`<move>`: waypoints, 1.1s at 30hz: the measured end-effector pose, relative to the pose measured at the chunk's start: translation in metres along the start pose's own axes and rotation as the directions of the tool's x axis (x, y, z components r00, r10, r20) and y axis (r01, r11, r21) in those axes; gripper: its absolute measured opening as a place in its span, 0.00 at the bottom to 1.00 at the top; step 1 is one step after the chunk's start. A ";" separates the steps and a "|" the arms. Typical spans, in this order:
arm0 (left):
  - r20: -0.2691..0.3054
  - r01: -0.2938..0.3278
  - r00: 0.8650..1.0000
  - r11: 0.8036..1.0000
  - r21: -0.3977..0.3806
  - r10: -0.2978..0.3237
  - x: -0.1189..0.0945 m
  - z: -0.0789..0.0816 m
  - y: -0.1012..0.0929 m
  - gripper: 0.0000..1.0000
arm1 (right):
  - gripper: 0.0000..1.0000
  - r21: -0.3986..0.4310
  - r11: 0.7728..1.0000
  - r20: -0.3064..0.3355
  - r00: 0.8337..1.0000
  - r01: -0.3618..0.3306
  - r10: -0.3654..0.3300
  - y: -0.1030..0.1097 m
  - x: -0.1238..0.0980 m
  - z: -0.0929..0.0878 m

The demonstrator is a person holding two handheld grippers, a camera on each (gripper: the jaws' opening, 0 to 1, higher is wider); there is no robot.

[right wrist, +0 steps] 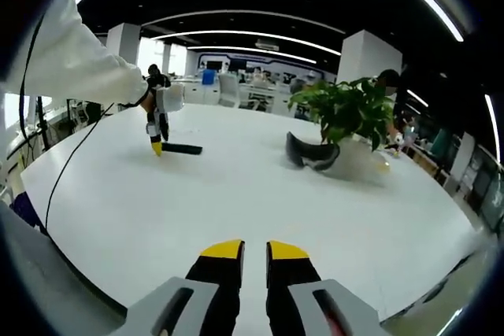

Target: Press the specified remote control buttons in sequence, fully releasing each button before pressing the next.

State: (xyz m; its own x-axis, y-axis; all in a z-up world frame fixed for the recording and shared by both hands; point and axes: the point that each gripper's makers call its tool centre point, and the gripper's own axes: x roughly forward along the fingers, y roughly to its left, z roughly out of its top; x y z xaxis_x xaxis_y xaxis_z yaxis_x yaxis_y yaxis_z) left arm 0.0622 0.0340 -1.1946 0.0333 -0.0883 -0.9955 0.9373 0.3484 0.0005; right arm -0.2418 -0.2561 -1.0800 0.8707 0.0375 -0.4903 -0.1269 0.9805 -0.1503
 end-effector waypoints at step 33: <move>-0.151 -0.125 0.976 0.968 0.219 0.160 -0.004 0.000 -0.032 0.23 | 0.03 0.011 1.000 0.033 0.999 0.010 -0.011 -0.003 -0.004 0.005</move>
State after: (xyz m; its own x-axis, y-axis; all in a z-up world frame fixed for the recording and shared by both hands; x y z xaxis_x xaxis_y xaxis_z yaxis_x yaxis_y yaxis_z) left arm 0.0324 0.0230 -1.1909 0.1301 0.1102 -0.9854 0.9788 0.1443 0.1454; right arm -0.2420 -0.2583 -1.0730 0.8872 0.0335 -0.4602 -0.1126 0.9829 -0.1456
